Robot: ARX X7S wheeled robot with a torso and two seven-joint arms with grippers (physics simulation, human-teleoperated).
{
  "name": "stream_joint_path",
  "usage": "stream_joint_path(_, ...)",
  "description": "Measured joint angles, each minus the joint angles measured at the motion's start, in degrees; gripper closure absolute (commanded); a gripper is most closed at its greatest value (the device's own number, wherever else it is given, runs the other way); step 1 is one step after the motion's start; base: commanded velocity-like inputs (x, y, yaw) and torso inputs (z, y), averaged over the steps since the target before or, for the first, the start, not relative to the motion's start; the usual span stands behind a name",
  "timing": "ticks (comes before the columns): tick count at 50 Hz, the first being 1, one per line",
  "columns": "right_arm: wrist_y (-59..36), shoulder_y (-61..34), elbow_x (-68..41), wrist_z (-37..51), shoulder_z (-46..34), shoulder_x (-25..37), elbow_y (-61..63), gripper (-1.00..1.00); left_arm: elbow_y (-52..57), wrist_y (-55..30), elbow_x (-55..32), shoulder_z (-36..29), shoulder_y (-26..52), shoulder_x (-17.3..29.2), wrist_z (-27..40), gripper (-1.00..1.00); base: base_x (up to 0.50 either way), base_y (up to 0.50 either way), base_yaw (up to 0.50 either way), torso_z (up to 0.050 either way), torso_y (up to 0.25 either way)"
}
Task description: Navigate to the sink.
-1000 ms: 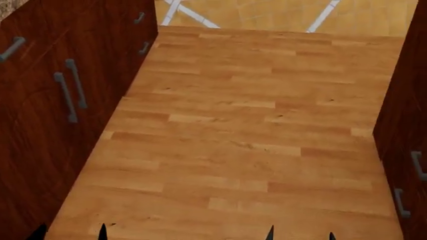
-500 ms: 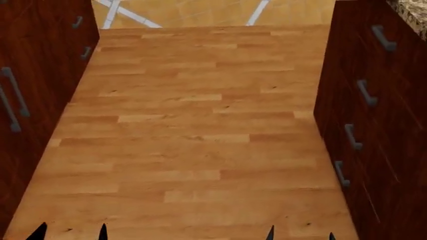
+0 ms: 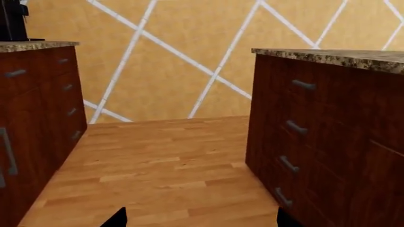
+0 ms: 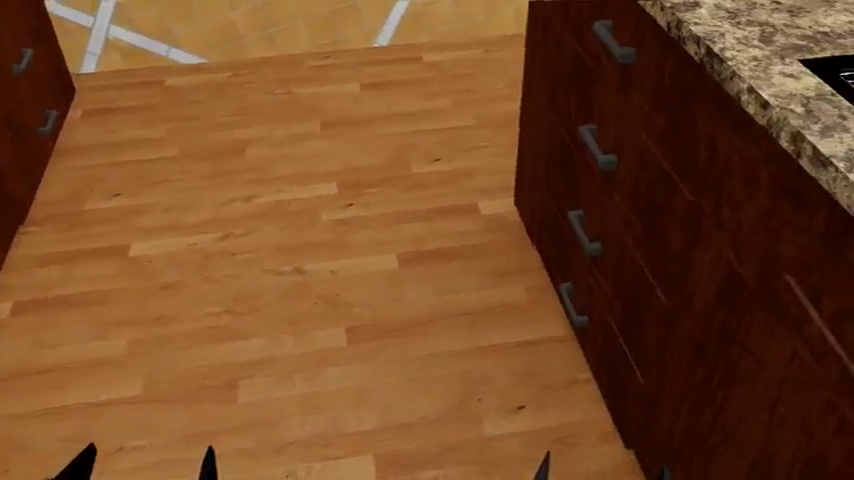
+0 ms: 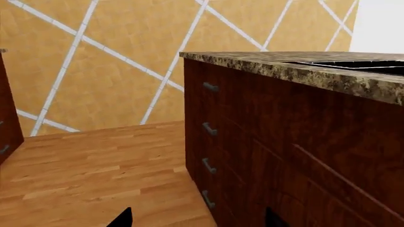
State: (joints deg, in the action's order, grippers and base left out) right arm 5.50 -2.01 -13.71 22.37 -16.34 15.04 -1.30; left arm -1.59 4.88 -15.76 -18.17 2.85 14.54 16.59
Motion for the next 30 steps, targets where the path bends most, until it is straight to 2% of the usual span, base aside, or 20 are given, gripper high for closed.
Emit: stream_joint_path(30,0.1,0.2,-0.9,0.3,-0.4,0.5,0.3,-1.00,0.5,0.2,-0.4,-0.6,-0.2,0.5,0.7,-1.00,0.06,0.18,-0.50,0.000,0.000)
